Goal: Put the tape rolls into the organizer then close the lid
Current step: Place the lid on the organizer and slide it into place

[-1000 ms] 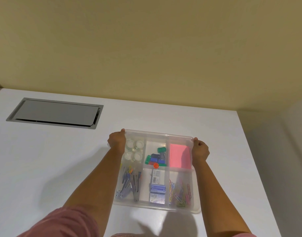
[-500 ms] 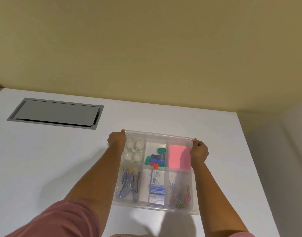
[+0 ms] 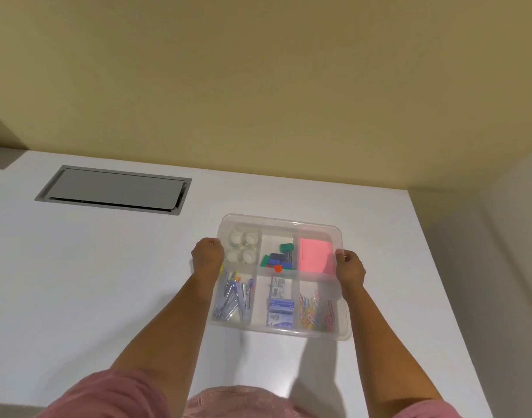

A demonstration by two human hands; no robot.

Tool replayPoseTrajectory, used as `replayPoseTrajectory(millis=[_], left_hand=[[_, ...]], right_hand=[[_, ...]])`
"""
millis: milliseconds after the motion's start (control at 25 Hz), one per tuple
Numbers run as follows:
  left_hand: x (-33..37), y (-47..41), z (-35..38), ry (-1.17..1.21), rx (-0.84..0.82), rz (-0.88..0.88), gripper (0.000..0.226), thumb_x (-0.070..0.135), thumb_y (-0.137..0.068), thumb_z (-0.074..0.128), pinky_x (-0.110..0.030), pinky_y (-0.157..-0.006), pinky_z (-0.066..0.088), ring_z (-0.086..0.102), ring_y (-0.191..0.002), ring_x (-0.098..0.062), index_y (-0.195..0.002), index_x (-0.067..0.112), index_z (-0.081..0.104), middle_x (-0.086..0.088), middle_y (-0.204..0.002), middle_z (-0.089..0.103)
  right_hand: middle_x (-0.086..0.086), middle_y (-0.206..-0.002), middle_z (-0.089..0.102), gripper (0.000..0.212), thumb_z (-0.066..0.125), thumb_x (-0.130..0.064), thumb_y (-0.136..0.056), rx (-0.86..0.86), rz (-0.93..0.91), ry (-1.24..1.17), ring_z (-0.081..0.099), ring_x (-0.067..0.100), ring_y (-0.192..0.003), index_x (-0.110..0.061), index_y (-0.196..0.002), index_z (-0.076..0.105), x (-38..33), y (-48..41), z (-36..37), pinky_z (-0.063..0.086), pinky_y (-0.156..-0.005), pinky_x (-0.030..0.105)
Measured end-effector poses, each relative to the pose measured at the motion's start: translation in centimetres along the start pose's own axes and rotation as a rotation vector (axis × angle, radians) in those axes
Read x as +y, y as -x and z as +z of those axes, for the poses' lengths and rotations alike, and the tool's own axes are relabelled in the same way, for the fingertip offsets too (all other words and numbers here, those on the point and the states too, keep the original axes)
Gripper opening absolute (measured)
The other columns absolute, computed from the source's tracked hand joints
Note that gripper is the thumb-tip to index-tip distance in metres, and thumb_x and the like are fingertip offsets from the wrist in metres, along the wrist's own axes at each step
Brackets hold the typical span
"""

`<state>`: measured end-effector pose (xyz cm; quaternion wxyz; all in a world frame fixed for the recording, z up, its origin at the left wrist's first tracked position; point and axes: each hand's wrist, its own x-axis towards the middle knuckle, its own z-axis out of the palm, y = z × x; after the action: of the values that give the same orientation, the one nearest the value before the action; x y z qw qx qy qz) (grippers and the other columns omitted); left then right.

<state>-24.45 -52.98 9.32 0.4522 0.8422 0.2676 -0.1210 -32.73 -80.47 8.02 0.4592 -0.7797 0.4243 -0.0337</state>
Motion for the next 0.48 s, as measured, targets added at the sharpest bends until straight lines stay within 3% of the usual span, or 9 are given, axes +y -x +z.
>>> replayPoseTrajectory(millis=[320,480], left_hand=[[-4.3,4.8,-1.4,0.026,0.026,0.015,0.035,0.011,-0.096,0.038,-0.039,-0.101,0.044,0.054,-0.12,-0.035,-0.119,0.004,0.064,-0.018,-0.129,0.061],[-6.0,7.0,-1.9,0.027,0.049,0.016,0.033,0.015,-0.098,0.04,-0.039,-0.098,0.045,0.056,-0.117,-0.036,-0.116,0.002,0.065,-0.02,-0.125,0.063]], right_hand=[[0.018,-0.12,0.064,0.037,0.043,-0.029,-0.101,0.007,0.009,-0.017,0.055,0.034,-0.115,-0.003,-0.121,0.058,3.8,5.6,-1.4,0.043,-0.097,0.037],[0.017,-0.119,0.065,0.035,0.044,-0.03,-0.1,0.022,0.022,-0.066,0.056,0.033,-0.115,-0.004,-0.118,0.059,5.6,8.1,-1.9,0.043,-0.097,0.036]])
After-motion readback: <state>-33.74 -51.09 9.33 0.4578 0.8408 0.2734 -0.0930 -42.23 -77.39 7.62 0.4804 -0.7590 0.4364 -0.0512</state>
